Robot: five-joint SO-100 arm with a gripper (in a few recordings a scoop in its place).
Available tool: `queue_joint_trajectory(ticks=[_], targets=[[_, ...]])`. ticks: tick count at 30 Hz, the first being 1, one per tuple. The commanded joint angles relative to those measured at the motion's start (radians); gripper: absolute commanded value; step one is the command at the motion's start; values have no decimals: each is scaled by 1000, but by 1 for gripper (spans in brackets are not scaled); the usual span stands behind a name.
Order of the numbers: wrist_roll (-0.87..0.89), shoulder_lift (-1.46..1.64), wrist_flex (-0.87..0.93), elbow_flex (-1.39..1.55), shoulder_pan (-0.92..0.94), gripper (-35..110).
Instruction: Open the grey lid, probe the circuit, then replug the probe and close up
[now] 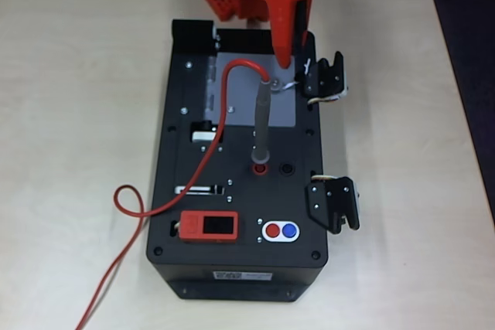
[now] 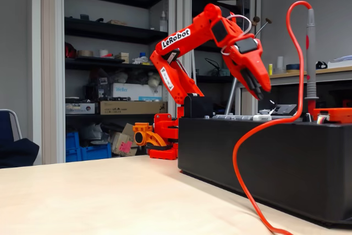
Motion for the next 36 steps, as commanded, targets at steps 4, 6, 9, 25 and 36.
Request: queue_joint_trajectory(ticks=[4, 6, 9, 25, 36], targets=[[38, 29, -61, 80, -60, 21], [37, 34, -80, 103, -58, 21], [32, 34, -89, 118, -51, 20], [15, -69, -161, 69, -14, 17], [29, -144, -195, 18, -25, 15]])
